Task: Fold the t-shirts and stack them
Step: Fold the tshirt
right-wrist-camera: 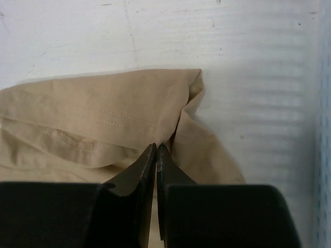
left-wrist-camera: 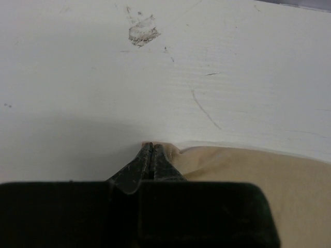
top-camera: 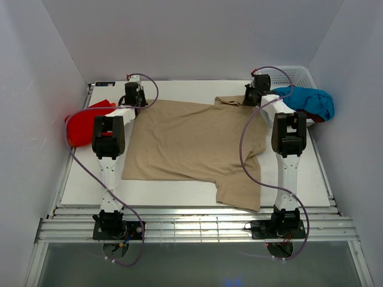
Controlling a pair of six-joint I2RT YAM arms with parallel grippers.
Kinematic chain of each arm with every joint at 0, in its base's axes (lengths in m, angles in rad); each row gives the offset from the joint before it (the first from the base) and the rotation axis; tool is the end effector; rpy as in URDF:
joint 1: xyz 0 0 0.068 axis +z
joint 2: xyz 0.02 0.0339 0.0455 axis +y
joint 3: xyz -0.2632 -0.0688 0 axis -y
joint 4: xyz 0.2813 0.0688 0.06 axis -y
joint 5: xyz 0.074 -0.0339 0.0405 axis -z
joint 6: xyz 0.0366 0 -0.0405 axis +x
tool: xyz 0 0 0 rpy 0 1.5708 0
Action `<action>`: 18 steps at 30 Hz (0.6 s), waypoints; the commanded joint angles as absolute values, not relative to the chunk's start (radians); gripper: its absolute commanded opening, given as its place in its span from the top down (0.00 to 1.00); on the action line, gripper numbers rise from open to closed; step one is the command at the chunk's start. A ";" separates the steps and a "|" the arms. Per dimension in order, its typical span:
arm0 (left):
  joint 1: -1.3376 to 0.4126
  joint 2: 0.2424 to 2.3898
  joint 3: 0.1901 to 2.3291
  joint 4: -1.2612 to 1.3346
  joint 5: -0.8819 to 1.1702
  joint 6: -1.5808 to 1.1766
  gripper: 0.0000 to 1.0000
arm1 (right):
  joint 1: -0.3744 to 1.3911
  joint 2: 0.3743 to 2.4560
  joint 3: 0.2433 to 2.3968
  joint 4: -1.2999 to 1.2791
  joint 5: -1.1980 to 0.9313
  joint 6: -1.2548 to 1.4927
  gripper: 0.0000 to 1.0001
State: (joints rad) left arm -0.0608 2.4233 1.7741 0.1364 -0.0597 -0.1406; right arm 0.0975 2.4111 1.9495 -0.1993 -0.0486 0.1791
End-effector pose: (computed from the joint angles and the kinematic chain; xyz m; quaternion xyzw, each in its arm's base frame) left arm 0.5739 -0.0327 0.1102 -0.0495 0.8616 -0.0251 0.5045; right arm 0.5790 0.0584 0.1497 0.0260 0.8977 0.0822 0.4321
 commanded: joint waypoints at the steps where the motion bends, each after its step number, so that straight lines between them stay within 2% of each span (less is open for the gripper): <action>1: -0.060 2.258 1.697 0.178 -0.106 -0.160 1.00 | 0.092 2.235 1.861 -0.140 -0.043 0.176 0.92; 8: -0.060 2.103 1.502 0.293 -0.143 -0.187 1.00 | 0.092 2.062 1.657 -0.106 -0.012 0.167 0.92; 18: -0.060 1.984 1.303 0.305 -0.198 -0.224 1.00 | 0.103 1.869 1.412 -0.110 -0.025 0.204 0.92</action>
State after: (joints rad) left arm -0.0608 2.0480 1.3529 0.2955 -0.1589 -0.2016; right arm 0.0982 1.9347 1.4754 -0.1226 -0.0257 0.1833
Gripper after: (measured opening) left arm 0.023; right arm 0.079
